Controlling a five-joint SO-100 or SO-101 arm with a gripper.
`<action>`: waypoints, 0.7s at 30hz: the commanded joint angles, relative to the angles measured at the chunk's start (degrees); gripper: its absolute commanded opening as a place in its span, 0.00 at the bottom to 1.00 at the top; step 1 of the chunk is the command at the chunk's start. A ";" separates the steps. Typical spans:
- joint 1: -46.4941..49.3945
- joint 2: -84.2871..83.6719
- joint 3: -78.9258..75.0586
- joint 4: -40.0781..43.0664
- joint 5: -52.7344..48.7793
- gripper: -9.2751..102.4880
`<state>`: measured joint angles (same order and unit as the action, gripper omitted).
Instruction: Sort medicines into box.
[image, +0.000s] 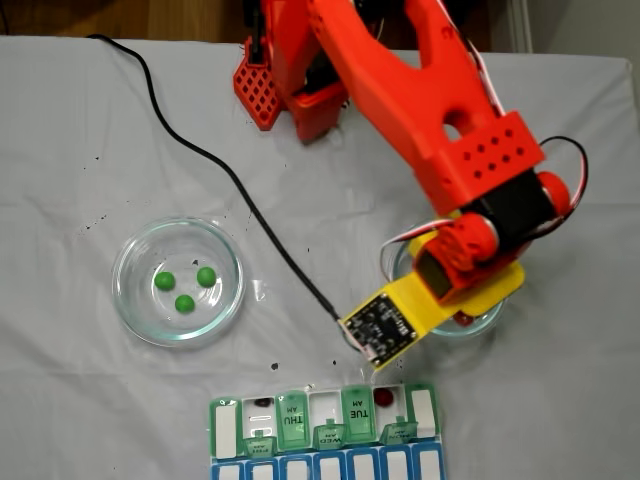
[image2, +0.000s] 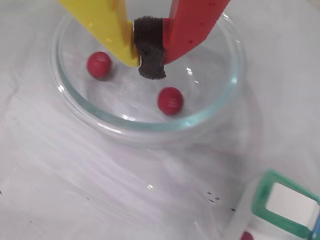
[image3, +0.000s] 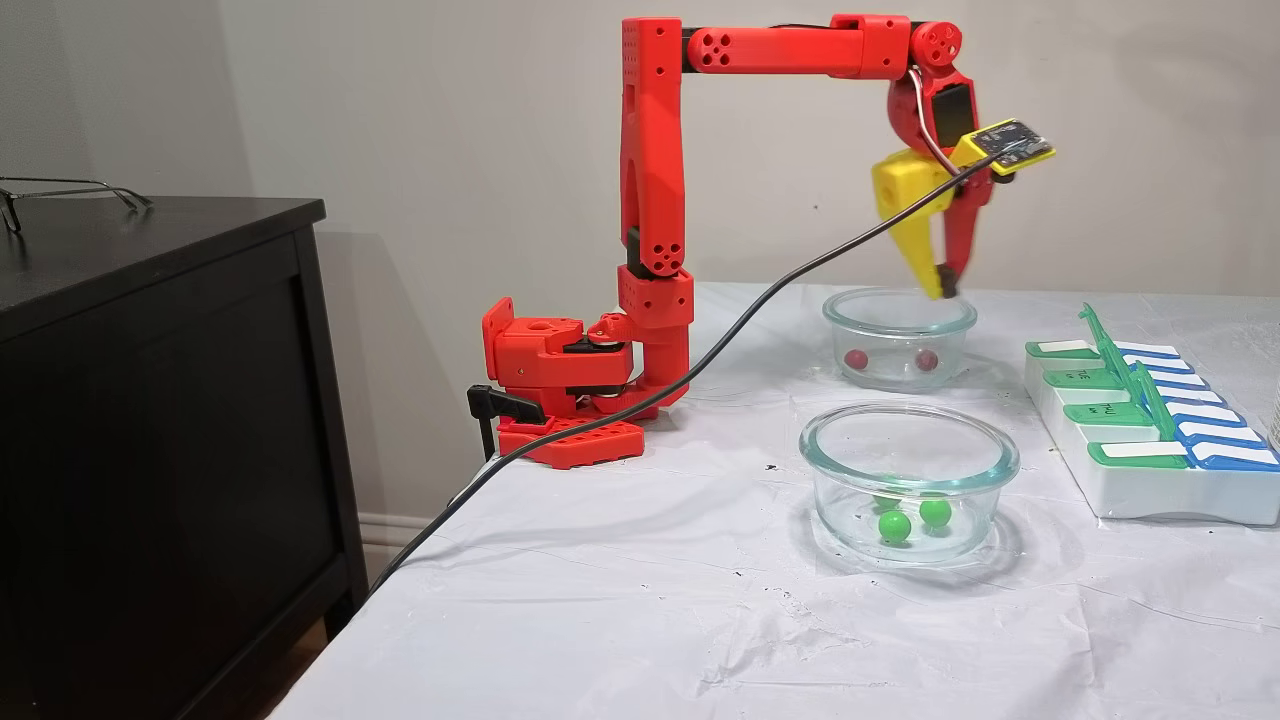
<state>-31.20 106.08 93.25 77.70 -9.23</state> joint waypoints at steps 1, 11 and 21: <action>-3.25 1.76 -3.78 2.46 0.62 0.08; -5.63 -4.57 -0.62 5.71 0.62 0.17; -5.80 -5.45 2.11 4.75 0.62 0.30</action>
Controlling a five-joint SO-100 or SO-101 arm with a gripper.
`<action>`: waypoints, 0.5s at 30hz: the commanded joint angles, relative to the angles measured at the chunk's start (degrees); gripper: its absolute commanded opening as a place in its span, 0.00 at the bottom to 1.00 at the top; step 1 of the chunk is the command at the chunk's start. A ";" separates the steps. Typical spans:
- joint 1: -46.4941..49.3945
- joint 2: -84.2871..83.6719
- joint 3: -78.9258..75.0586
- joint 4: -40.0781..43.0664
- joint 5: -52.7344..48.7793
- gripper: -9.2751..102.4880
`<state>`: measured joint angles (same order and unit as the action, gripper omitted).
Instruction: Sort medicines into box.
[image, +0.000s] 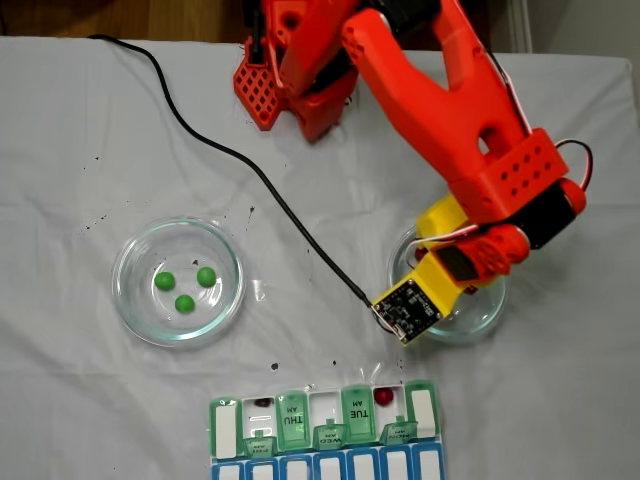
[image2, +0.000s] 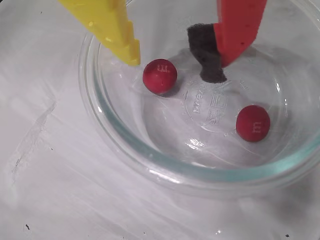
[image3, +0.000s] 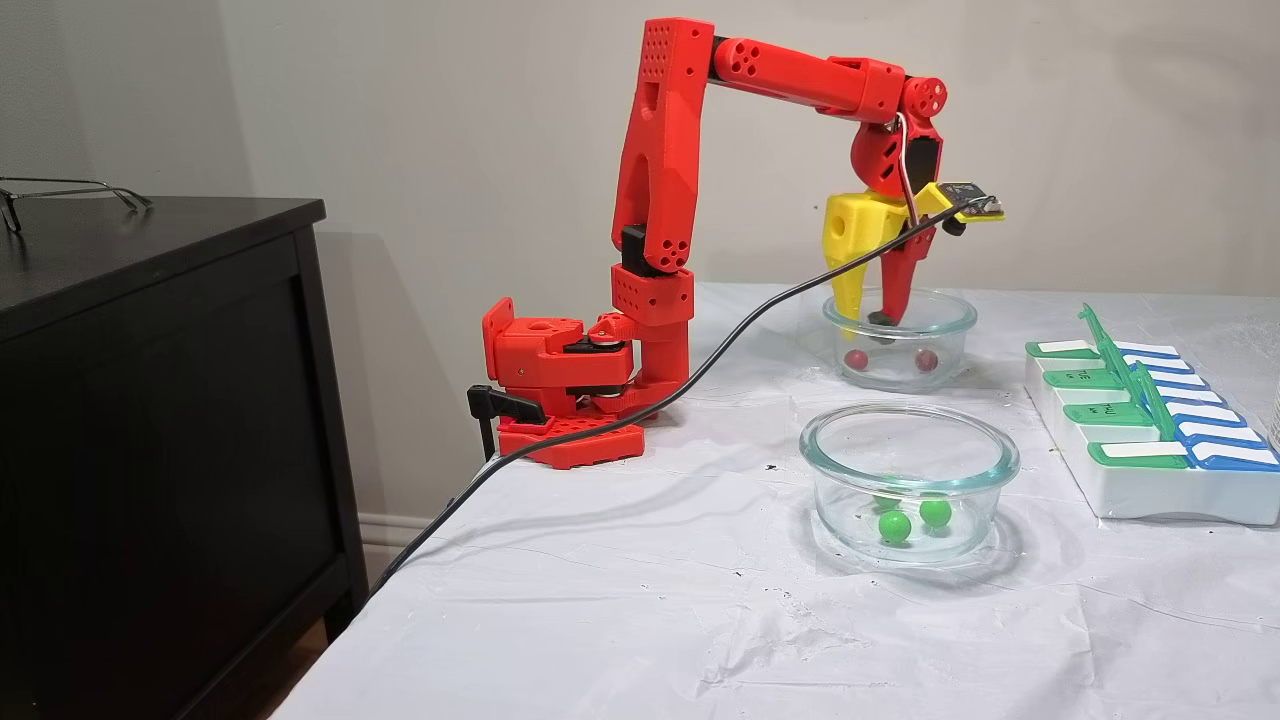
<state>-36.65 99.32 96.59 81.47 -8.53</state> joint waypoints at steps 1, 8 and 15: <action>-0.35 1.32 -1.23 1.14 -0.09 0.30; -0.88 -0.97 -0.53 0.97 0.09 0.31; -2.46 -4.22 -0.18 0.62 0.53 0.31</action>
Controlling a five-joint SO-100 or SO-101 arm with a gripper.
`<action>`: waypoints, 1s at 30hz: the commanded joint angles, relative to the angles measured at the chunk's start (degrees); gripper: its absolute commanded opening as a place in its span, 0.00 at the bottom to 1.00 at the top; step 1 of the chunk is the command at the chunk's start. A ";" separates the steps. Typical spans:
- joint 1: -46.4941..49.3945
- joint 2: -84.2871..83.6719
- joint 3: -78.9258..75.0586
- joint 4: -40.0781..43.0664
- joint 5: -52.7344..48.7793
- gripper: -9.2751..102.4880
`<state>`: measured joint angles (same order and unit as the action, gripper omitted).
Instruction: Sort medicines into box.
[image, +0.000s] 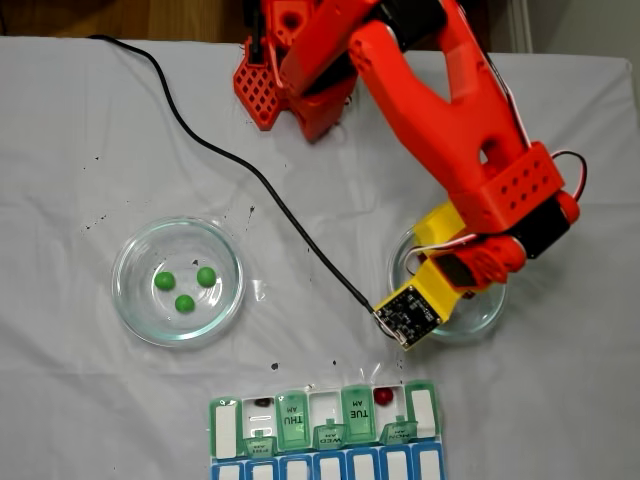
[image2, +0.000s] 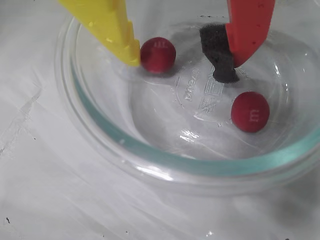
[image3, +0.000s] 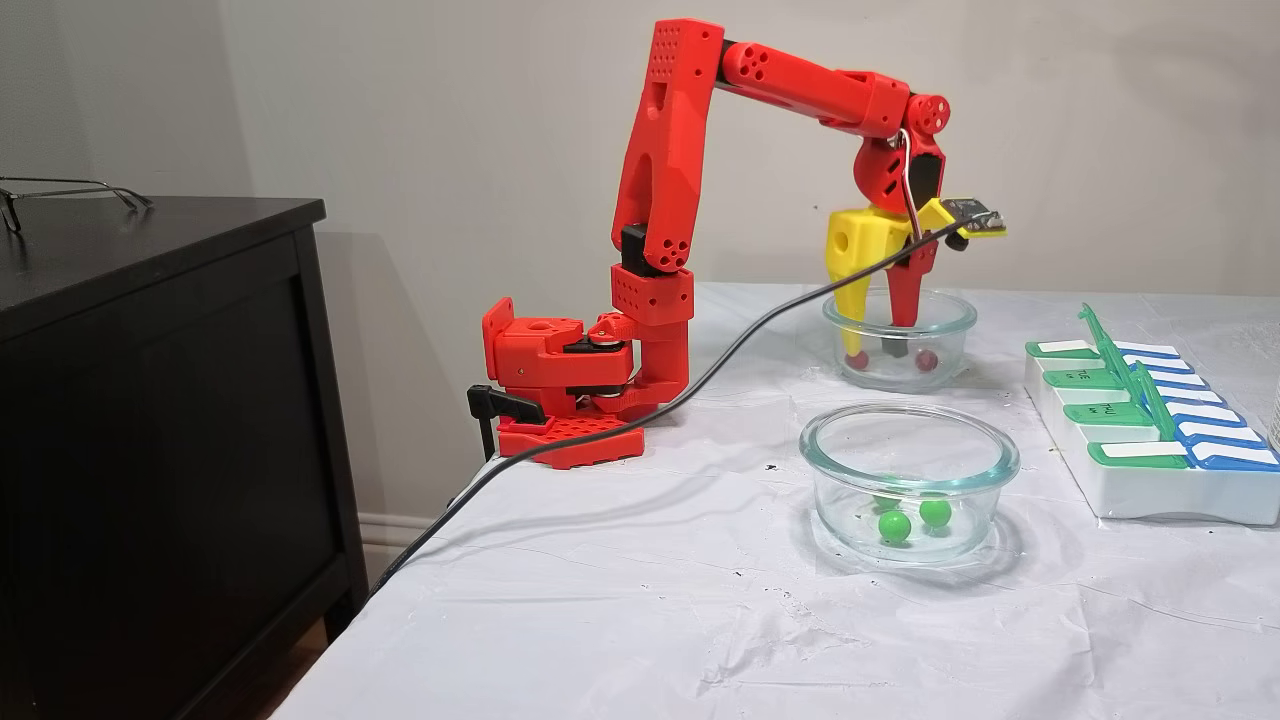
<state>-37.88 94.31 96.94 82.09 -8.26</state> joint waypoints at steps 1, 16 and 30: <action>-1.41 0.79 -0.53 0.09 0.26 0.31; -7.03 0.62 -2.72 3.43 2.90 0.30; -7.21 -1.76 -2.20 3.78 3.34 0.27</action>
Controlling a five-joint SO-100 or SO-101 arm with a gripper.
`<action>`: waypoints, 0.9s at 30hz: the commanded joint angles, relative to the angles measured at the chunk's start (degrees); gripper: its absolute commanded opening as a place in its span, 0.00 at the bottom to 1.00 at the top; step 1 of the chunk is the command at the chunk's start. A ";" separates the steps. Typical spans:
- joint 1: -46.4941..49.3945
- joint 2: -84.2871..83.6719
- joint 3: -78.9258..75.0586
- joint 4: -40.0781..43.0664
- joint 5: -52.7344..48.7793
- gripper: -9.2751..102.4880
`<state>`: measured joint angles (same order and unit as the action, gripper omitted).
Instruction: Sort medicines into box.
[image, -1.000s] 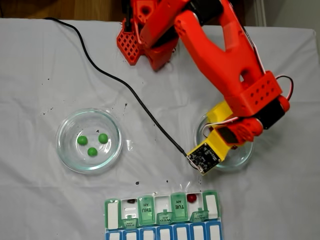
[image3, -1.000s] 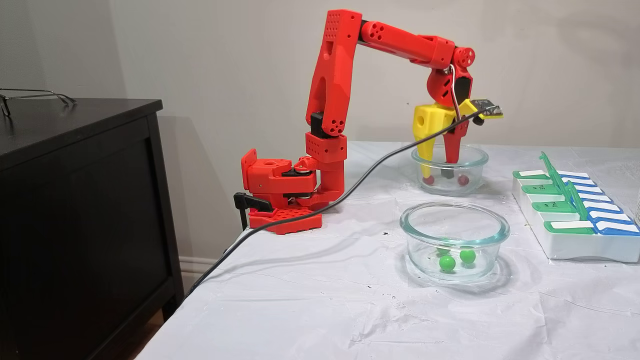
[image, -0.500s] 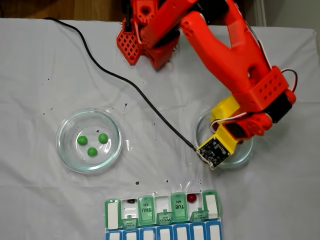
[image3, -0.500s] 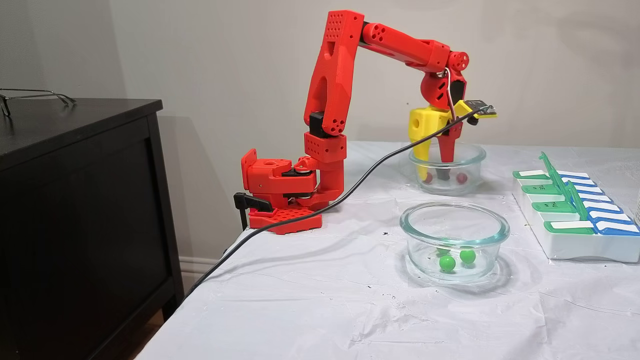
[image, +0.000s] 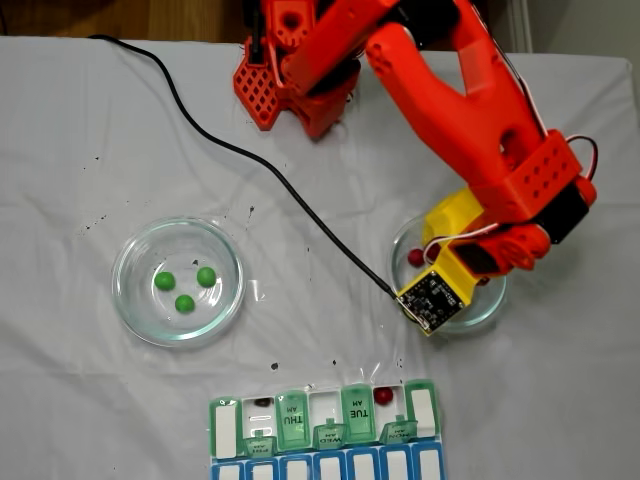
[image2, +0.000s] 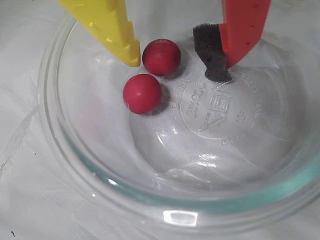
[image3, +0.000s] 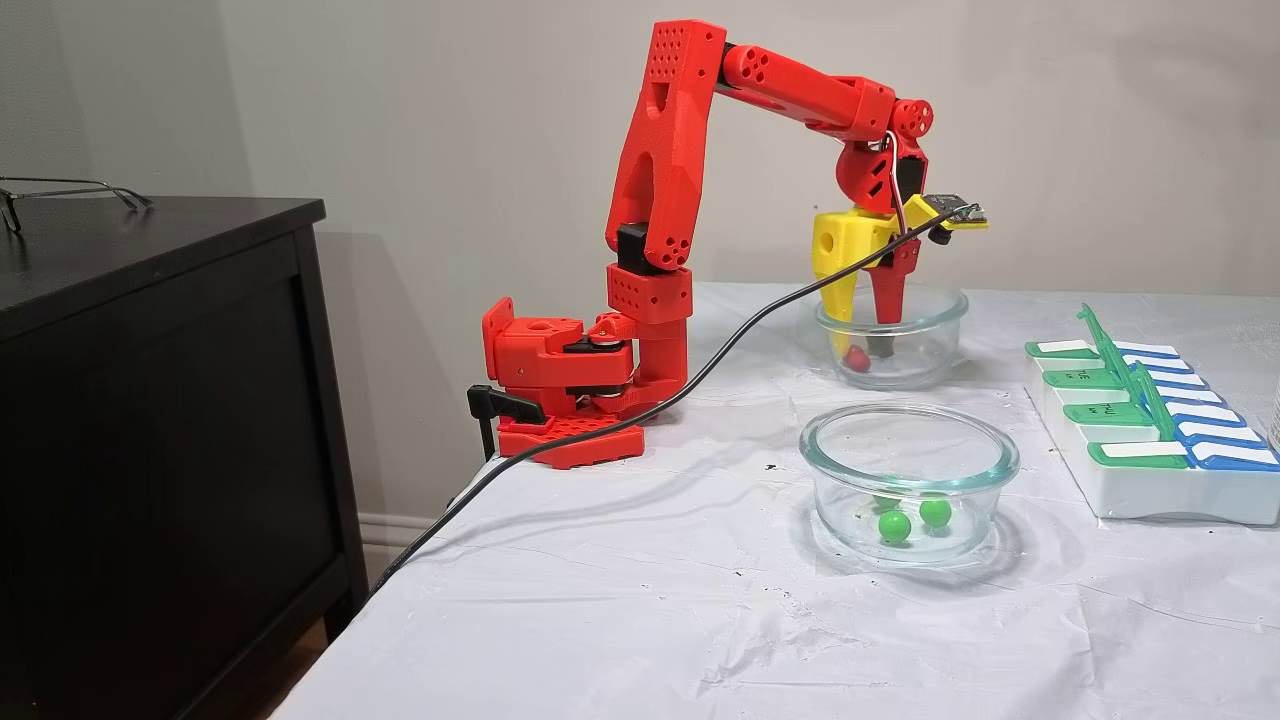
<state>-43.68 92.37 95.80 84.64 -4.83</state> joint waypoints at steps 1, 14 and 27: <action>-1.32 0.00 -0.79 1.05 -0.09 0.26; -2.29 -0.44 0.70 0.53 0.97 0.21; -4.83 1.05 1.93 0.70 2.46 0.21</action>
<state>-45.97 90.97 97.38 84.64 -2.46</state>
